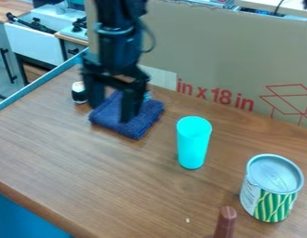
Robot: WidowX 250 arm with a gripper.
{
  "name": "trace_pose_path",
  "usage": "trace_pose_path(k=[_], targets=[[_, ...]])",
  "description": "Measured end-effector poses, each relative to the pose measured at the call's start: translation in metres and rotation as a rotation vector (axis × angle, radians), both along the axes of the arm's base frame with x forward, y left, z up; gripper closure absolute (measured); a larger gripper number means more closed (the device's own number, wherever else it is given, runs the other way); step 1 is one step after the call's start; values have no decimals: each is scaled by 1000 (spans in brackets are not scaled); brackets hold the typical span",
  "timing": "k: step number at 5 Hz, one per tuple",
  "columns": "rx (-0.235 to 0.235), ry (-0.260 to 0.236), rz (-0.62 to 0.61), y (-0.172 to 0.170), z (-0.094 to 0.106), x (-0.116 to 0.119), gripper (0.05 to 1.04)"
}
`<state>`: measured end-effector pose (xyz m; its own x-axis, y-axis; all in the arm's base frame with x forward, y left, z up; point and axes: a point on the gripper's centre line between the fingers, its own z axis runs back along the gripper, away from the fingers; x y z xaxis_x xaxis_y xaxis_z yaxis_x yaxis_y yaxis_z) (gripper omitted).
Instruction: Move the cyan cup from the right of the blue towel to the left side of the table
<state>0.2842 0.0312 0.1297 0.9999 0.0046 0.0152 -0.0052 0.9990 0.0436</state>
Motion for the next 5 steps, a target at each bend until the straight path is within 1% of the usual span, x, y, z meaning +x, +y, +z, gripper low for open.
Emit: trace_pose_path(k=[1, 2, 3, 4, 5], targets=[[-10, -13, -32, -21, 1, 20, 81], [-84, -13, -58, -34, -15, 31, 81], [-112, -14, -80, -39, -28, 43, 81], [-120, -22, -76, -46, -39, 51, 81], [-135, -71, -54, -53, -41, 60, 81]])
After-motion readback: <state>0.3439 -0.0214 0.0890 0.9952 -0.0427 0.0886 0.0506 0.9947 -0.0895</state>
